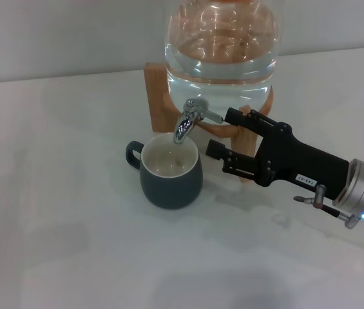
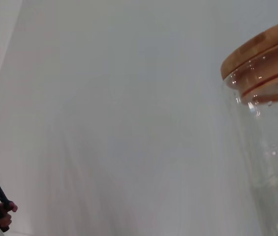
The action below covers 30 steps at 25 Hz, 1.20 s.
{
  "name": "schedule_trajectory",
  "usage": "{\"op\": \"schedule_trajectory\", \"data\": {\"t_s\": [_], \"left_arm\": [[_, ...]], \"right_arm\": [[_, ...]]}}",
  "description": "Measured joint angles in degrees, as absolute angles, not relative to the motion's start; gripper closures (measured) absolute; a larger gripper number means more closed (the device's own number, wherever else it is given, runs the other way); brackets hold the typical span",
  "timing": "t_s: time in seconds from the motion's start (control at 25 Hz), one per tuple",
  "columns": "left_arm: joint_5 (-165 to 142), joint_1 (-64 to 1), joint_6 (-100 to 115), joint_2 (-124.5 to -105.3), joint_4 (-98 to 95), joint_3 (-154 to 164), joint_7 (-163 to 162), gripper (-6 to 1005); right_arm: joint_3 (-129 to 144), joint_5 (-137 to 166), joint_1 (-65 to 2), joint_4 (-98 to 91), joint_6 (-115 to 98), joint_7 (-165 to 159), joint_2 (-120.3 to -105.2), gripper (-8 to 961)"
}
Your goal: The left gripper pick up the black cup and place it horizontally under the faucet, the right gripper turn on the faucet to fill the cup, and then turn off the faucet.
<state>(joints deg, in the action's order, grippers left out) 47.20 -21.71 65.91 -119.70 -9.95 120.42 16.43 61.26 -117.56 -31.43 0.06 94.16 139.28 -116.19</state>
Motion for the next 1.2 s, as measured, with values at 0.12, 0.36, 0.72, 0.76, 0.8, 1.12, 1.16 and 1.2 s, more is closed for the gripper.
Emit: {"op": "schedule_trajectory", "data": {"t_s": [0.12,0.36,0.72,0.76,0.8,1.12,1.16,1.2], "left_arm": [[47.2,-21.72,65.88,-119.7,-9.95,120.43,16.43,108],[47.2,-21.79,65.73,-119.71,-9.93,120.48,16.43,108],[47.1,-21.8,65.43,-119.71,-9.93,121.36,16.43,107],[47.1,-21.8,65.43,-119.71,-9.93,121.36,16.43,107],[47.1,-21.8,65.34,-119.71,-9.93,121.37,16.43,107],[47.1,-21.8,65.2,-119.71,-9.93,121.94,16.43,107],[47.1,-21.8,65.2,-119.71,-9.93,121.94,16.43,107],[47.11,-21.8,65.2,-119.71,-9.93,121.93,16.43,107]], "right_arm": [[61.83,-117.56,-31.44,-0.2,93.96,138.54,-116.19,110],[62.95,-117.58,-31.84,-0.34,93.88,138.2,-116.19,110],[64.3,-117.6,-32.06,-0.81,93.96,136.97,-116.19,111],[64.48,-117.6,-32.21,-0.81,93.99,136.95,-116.19,111],[64.75,-117.59,-32.33,-0.81,94.06,136.92,-116.2,111],[66.17,-117.59,-32.76,-0.8,94.37,136.31,-116.19,111],[66.32,-117.59,-32.81,-0.8,94.45,136.14,-116.19,111],[66.32,-117.59,-32.81,-0.8,94.45,136.14,-116.19,111]]}}
